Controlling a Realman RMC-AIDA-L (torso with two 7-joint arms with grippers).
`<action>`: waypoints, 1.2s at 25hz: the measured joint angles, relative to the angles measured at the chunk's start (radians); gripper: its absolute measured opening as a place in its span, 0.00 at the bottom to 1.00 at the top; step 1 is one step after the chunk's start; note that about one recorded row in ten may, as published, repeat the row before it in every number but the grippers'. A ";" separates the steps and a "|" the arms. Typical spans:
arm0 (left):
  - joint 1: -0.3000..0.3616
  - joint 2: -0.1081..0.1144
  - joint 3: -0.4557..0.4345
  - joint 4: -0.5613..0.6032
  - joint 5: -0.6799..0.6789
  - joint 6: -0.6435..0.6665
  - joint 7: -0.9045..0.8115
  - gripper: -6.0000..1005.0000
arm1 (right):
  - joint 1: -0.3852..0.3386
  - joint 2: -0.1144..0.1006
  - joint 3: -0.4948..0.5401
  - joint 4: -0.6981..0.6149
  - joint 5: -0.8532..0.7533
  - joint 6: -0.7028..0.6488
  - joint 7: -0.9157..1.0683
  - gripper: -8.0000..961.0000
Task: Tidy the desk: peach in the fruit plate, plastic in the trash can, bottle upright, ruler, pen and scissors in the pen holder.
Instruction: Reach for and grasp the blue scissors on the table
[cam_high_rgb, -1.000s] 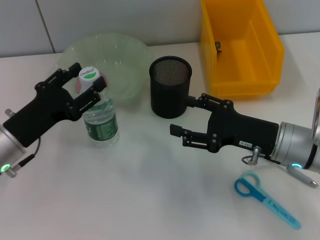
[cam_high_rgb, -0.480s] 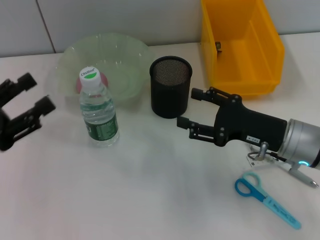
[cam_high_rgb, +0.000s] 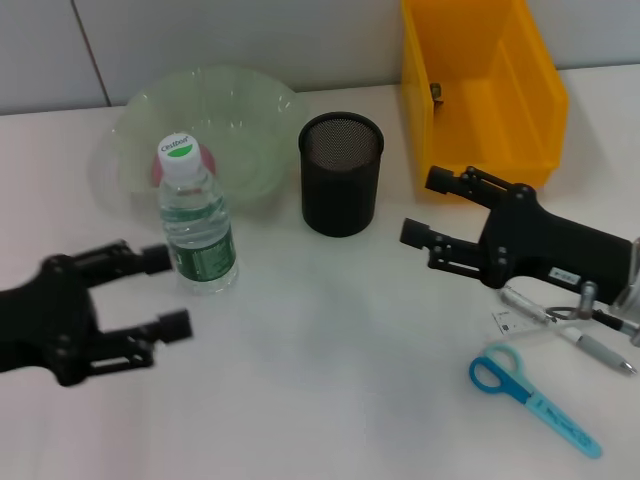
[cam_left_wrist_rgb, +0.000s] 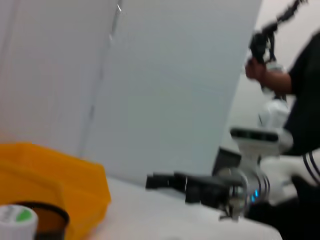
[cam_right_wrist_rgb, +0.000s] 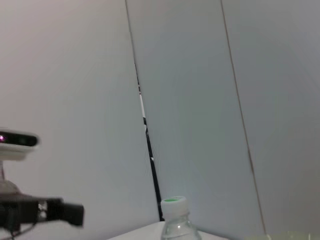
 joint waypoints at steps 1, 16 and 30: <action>-0.007 -0.007 0.000 0.007 0.021 -0.005 -0.001 0.80 | -0.004 -0.006 -0.001 0.000 -0.001 -0.011 0.010 0.83; -0.100 -0.051 0.177 -0.025 0.089 -0.184 0.061 0.80 | -0.031 -0.057 0.006 -0.014 -0.071 -0.070 0.092 0.83; -0.072 -0.048 0.218 -0.050 0.022 -0.235 0.125 0.80 | -0.035 -0.069 0.008 -0.185 -0.245 -0.069 0.231 0.83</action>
